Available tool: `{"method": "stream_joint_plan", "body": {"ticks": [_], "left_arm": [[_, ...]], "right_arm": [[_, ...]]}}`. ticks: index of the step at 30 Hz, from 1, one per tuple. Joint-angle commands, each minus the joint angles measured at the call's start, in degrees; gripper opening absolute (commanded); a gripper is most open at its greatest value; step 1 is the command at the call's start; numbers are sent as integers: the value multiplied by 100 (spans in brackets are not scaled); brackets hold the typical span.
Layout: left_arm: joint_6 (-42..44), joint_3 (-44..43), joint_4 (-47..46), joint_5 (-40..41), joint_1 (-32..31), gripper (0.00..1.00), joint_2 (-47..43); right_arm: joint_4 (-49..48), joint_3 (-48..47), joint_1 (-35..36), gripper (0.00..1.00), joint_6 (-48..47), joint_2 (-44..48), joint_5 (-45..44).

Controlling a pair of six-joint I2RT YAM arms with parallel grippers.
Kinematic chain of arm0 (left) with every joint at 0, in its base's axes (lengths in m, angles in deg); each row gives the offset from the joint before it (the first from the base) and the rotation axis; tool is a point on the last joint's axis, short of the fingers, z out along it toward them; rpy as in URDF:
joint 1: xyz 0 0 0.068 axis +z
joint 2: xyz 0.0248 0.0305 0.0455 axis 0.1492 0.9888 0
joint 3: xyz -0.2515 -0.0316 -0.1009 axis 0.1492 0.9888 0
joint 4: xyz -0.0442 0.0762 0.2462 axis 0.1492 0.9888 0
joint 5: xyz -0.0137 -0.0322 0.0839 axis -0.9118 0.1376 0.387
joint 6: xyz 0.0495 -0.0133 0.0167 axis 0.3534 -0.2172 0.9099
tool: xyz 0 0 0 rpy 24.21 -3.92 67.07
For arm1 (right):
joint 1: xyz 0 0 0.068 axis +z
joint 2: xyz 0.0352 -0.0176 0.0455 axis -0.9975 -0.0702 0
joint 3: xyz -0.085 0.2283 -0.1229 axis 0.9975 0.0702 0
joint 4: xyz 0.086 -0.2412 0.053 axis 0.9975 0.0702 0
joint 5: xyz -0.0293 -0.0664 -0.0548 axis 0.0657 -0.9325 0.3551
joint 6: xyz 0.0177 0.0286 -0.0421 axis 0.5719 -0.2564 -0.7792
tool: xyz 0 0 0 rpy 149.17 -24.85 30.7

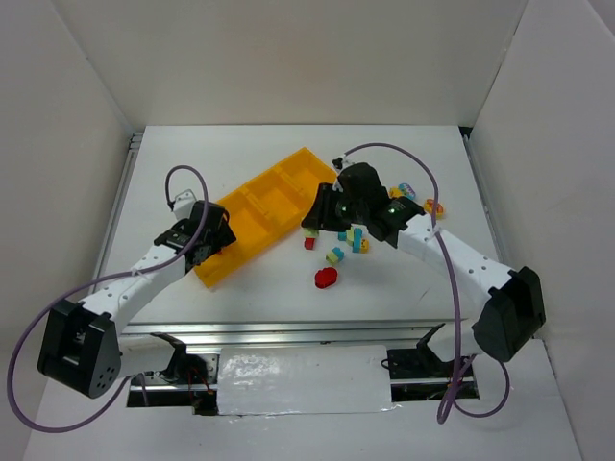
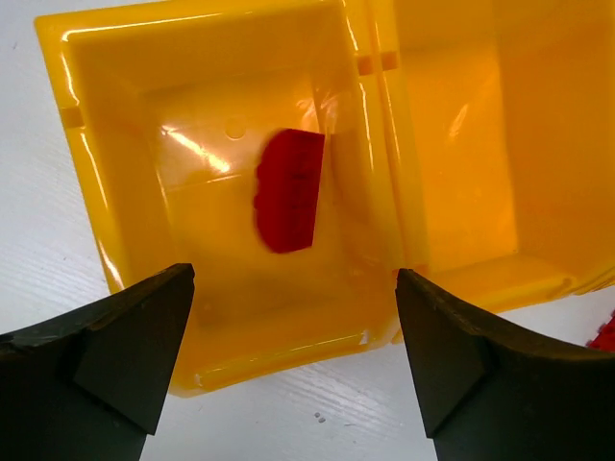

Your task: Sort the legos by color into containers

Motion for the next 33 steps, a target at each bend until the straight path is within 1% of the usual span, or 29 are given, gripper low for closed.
{"method": "stream_joint_plan", "body": {"ticks": [1,5,6,8,10,11,12,13,14,15,16,19,20,21,22,24,25,26,27,28,29,30,31,32,33], "left_arm": [[-48,-303,-7,93,25,99,-154],[31,-540,107,32,25,100,-724],[83,-672,152,6,25,99,-805],[180,-804,231,-117,25,100,-1102],[443,-1015,345,-266,25,100,-1427],[444,-1103,432,-276,25,99,-1534],[549,-1260,651,-267,25,99,-1631],[628,-1314,766,-241,25,99,-1745],[794,-1384,872,-145,25,99,-1963],[900,-1481,994,-101,25,100,-2070],[997,-1516,1196,-65,25,100,-2289],[1620,-1701,1619,-4,34,100,-2571],[1735,-1806,1742,-30,34,100,-2598],[1884,-1859,1839,-65,43,99,-2625],[2190,-1903,2031,-152,43,99,-2660],[2464,-1947,2164,-276,43,99,-2704],[2666,-1895,2121,-267,43,100,-2808],[2685,-1729,2077,-110,43,99,-2870],[2668,-1632,2042,-13,34,100,-2923],[2581,-1535,1911,83,34,100,-3080],[2545,-1317,1823,76,34,100,-3169],[2588,-1080,1622,-11,34,100,-3344],[2563,-938,1524,-47,34,99,-3415],[2510,-797,1453,22,34,100,-3546],[2449,-561,1366,58,34,100,-3582]], "right_arm": [[-31,-616,60,0,-230,-359,-26],[189,-1232,130,0,-371,-913,-70],[233,-1373,156,0,-406,-1184,-96],[356,-1838,261,0,-467,-1441,-228],[444,-2320,410,0,-511,-1993,-516],[488,-2523,412,0,-538,-1996,-623],[549,-2725,542,0,-564,-2352,-728],[645,-3232,587,0,-643,-2565,-834],[873,-3533,648,0,-669,-3028,-957],[988,-3797,753,0,-705,-3268,-1184],[1172,-4313,789,1,-757,-3479,-1317],[1428,-5204,877,4,-784,-4497,-1608],[1498,-5424,895,5,-784,-4675,-1634],[1569,-5835,904,7,-793,-4850,-1635],[1682,-6013,913,11,-793,-5139,-1600],[1719,-6356,930,17,-767,-5326,-1390],[1675,-6392,939,29,-758,-5405,-1319],[1623,-6366,948,38,-731,-5414,-1257],[1535,-6340,939,50,-679,-5415,-1204],[1517,-6322,948,67,-661,-5397,-1187],[1499,-6296,948,72,-652,-5371,-1160],[1482,-6287,948,82,-652,-5310,-1116],[1481,-6278,948,88,-652,-5257,-1099],[1516,-6278,956,96,-652,-5204,-1098],[1534,-6261,948,99,-643,-5030,-1151]]}}
